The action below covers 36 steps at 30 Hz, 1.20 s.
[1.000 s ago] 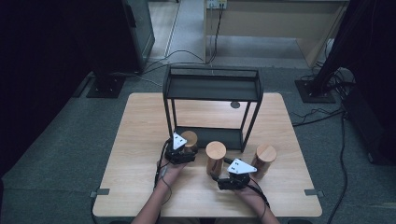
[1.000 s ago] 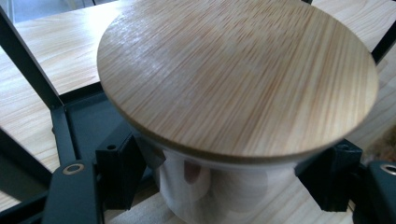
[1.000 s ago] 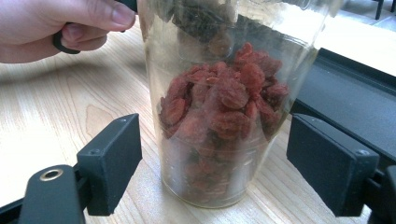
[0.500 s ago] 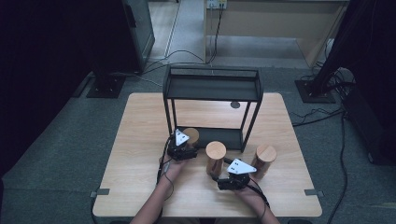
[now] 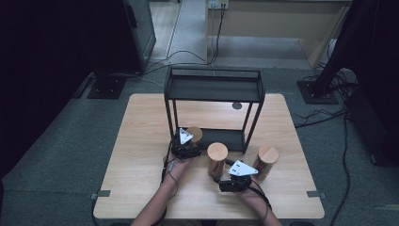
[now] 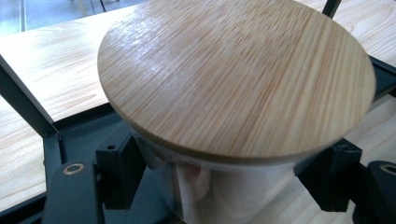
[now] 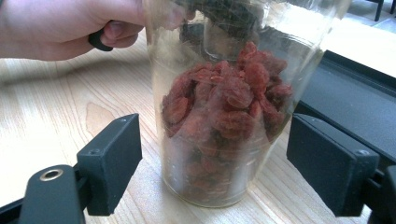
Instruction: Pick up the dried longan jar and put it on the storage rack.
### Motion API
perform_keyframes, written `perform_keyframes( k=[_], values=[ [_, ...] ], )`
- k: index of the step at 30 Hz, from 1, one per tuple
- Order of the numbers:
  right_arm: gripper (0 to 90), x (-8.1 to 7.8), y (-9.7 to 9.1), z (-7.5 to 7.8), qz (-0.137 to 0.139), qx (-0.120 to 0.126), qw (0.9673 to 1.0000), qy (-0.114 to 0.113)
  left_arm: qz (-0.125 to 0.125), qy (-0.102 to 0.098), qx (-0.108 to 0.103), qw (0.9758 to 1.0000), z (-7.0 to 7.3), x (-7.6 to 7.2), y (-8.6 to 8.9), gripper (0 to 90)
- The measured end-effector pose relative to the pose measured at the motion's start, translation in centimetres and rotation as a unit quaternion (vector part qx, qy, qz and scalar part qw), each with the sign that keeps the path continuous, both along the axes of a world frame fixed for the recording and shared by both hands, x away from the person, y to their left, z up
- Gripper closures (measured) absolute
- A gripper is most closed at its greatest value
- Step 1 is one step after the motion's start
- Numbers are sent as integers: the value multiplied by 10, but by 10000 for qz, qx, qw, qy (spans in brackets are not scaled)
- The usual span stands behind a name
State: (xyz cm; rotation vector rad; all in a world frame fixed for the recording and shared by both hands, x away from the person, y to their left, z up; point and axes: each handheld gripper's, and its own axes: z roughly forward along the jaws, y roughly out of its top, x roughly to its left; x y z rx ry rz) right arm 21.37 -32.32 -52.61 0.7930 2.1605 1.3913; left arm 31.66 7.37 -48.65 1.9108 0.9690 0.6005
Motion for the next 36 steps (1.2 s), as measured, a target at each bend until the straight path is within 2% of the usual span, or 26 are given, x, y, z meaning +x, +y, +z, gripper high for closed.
perform_keyframes(
  k=[5,14,23,36],
  values=[
    [180,0,0,0,8,-13,10000,-2,70,39,-16,10000,1,6,-4,254],
    [180,0,0,0,11,-13,10000,-7,151,89,107,9998,1,17,-12,253],
    [180,0,0,0,23,-25,10000,-9,260,109,28,9996,0,24,-15,254],
    [180,0,1,0,30,-42,10000,-20,154,151,84,9997,2,34,-13,254]
  ],
)
